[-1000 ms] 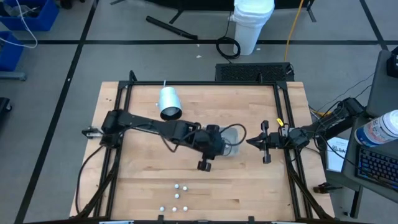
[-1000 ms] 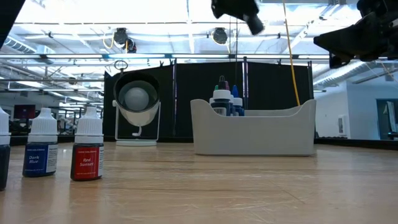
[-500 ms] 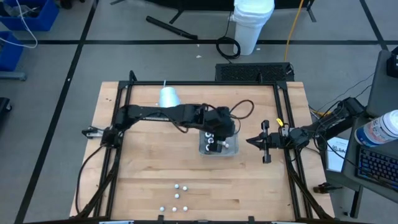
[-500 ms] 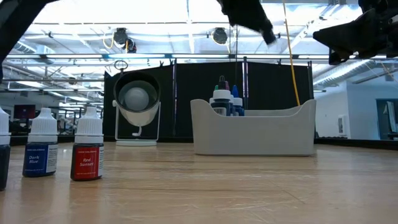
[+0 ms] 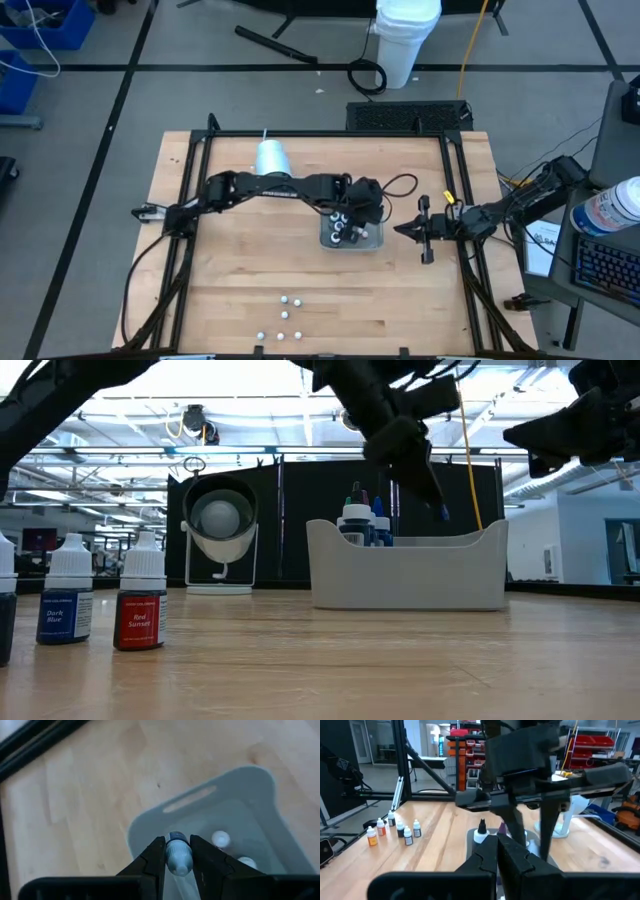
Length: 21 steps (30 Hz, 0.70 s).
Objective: Pick & Place food coloring
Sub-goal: Put the bottom small blue food coloring bottle into the white bin
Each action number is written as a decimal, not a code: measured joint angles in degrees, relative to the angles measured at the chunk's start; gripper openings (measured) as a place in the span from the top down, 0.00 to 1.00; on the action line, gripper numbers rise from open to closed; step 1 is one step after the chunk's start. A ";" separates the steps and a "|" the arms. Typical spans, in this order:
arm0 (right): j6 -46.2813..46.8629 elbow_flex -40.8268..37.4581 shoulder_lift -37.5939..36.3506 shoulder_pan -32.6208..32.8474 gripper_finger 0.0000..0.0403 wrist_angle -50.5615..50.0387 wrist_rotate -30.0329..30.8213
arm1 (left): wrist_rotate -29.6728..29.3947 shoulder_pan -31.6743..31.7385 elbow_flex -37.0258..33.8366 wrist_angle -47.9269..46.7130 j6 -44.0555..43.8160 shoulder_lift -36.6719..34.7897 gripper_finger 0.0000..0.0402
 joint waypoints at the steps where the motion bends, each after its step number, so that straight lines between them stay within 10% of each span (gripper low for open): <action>1: 0.11 0.00 0.09 0.00 1.00 -0.41 -0.01 | -0.01 0.15 0.06 0.78 0.07 0.58 0.80; 21: -1.15 0.00 1.10 0.00 1.00 -0.86 0.01 | -3.68 0.97 0.00 1.99 5.98 6.45 0.80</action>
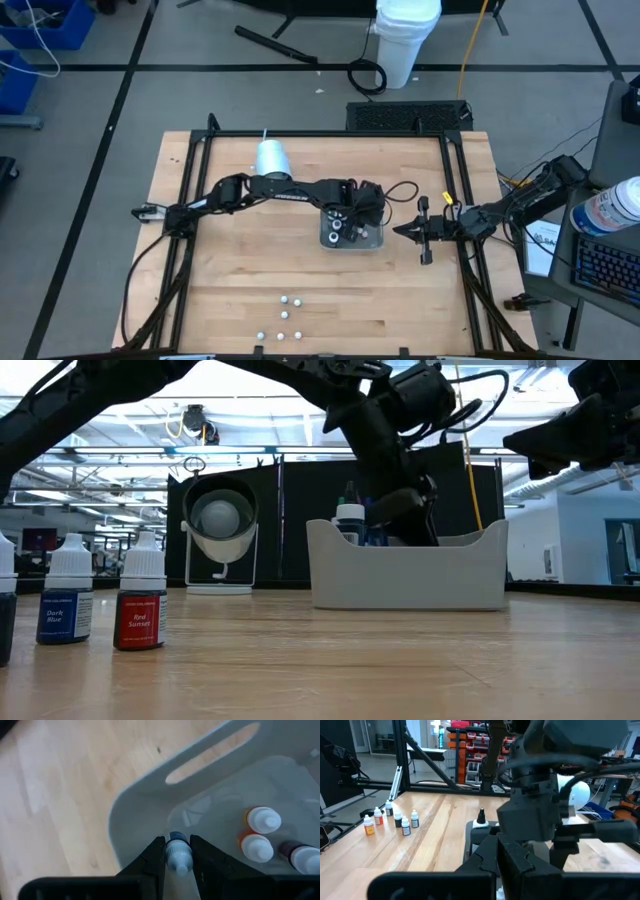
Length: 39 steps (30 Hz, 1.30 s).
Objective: Pick & Place food coloring
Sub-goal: Put the bottom small blue food coloring bottle into the white bin
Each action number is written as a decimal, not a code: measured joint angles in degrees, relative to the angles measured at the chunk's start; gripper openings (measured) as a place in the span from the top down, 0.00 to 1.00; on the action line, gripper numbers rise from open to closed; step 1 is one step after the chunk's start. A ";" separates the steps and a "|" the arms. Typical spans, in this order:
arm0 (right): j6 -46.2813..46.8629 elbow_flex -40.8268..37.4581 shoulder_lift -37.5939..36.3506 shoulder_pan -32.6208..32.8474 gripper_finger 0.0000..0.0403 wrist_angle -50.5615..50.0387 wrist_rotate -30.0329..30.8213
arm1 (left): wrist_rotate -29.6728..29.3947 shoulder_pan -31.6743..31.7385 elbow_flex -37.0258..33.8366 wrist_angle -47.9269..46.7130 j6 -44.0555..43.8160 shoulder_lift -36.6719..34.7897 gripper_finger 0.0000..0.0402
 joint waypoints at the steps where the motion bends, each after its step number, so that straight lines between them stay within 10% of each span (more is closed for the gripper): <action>1: -0.02 0.00 0.02 0.00 1.00 0.07 0.02 | 0.01 -0.02 0.00 0.03 0.40 0.00 0.80; 25: -0.03 0.02 0.02 0.00 1.00 0.13 0.02 | 4.41 -0.62 0.00 -0.71 2.10 -0.01 0.79; 39: -0.39 0.00 0.02 0.00 1.00 0.13 0.00 | 5.60 -0.62 0.00 -0.24 1.89 -0.02 0.62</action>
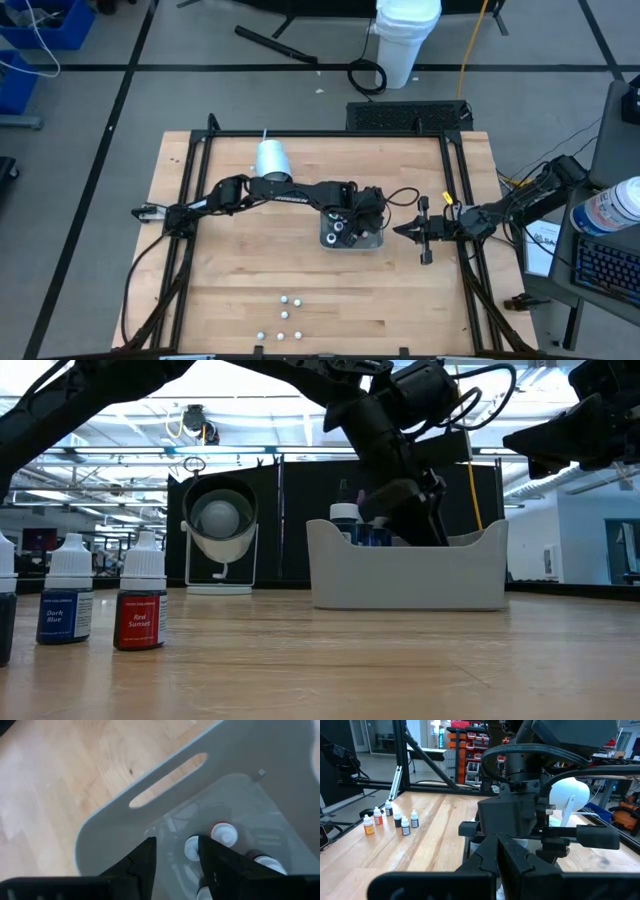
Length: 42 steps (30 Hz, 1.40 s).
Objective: Pick & Place food coloring
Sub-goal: Put the bottom small blue food coloring bottle into the white bin, then put the small red food coloring bottle into the white bin
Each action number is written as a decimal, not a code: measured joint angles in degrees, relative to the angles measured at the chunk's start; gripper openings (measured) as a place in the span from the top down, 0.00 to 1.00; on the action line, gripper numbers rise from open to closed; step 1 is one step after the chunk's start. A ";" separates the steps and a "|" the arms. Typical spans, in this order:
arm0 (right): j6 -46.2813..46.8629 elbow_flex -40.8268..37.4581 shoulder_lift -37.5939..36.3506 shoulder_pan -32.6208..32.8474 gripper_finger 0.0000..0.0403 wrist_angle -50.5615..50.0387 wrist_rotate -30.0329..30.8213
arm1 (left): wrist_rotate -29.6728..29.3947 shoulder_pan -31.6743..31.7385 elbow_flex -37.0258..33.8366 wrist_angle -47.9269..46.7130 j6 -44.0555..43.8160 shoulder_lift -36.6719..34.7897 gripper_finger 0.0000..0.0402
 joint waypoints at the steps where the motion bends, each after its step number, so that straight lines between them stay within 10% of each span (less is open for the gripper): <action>1: -0.10 0.00 0.00 -0.02 1.00 0.00 0.00 | -0.62 -0.02 0.00 0.07 0.00 0.00 0.62; 13: -0.10 0.00 -0.03 0.00 1.00 -0.02 0.00 | -13.05 -7.57 8.06 -18.86 3.38 -13.53 0.61; 23: 0.32 0.00 0.04 0.00 1.00 -0.35 -0.02 | -5.80 -12.01 -1.71 -43.79 -27.68 -39.16 0.82; 35: 2.04 0.00 0.20 0.00 1.00 0.43 -0.02 | 3.88 -21.29 -73.51 24.57 -32.25 -74.96 0.98; 42: 2.07 0.00 0.20 -0.01 1.00 0.42 0.02 | -7.68 -26.54 -101.42 64.64 -31.89 -81.59 0.99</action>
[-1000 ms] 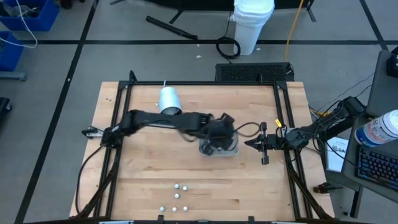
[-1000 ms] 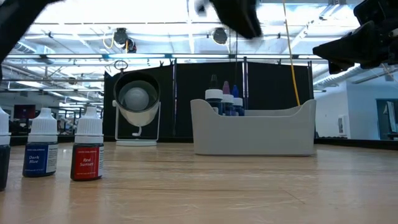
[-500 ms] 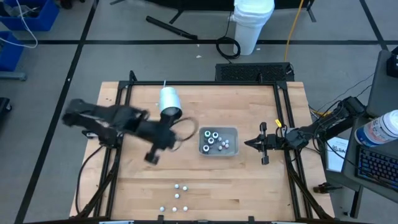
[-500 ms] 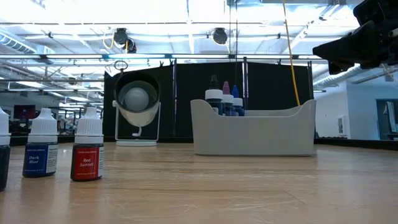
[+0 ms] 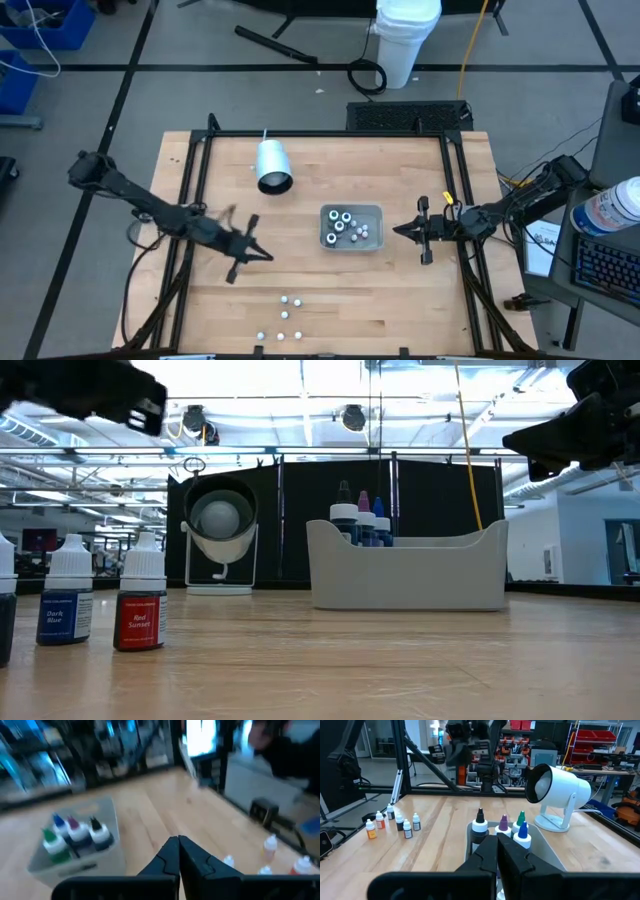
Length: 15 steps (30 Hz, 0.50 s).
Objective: Pick & Place food coloring
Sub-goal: Put the small red food coloring bottle into the white bin
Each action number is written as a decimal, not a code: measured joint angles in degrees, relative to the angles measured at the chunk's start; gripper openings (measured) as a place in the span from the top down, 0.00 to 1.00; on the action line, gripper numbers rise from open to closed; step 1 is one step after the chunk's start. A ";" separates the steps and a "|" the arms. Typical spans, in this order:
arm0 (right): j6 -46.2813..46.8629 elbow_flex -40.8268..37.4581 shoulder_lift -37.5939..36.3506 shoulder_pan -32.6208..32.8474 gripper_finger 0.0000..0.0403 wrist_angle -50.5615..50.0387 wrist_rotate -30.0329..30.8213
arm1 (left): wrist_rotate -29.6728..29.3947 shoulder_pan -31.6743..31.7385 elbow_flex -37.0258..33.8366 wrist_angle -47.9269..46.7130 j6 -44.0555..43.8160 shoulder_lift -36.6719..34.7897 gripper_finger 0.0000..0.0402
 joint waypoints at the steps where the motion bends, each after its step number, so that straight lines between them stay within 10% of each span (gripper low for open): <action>1: 0.00 0.01 -0.01 -0.01 1.00 0.02 0.02 | -1.71 -0.86 -2.22 3.10 0.75 -1.25 0.99; 10: -0.28 0.00 0.04 -0.01 1.00 -0.27 2.98 | -9.30 -2.25 -11.68 6.85 -2.18 -10.23 0.98; 15: 0.23 0.00 0.91 -0.01 1.00 -0.85 3.66 | -24.95 -5.14 -13.72 7.24 -3.51 -8.77 0.99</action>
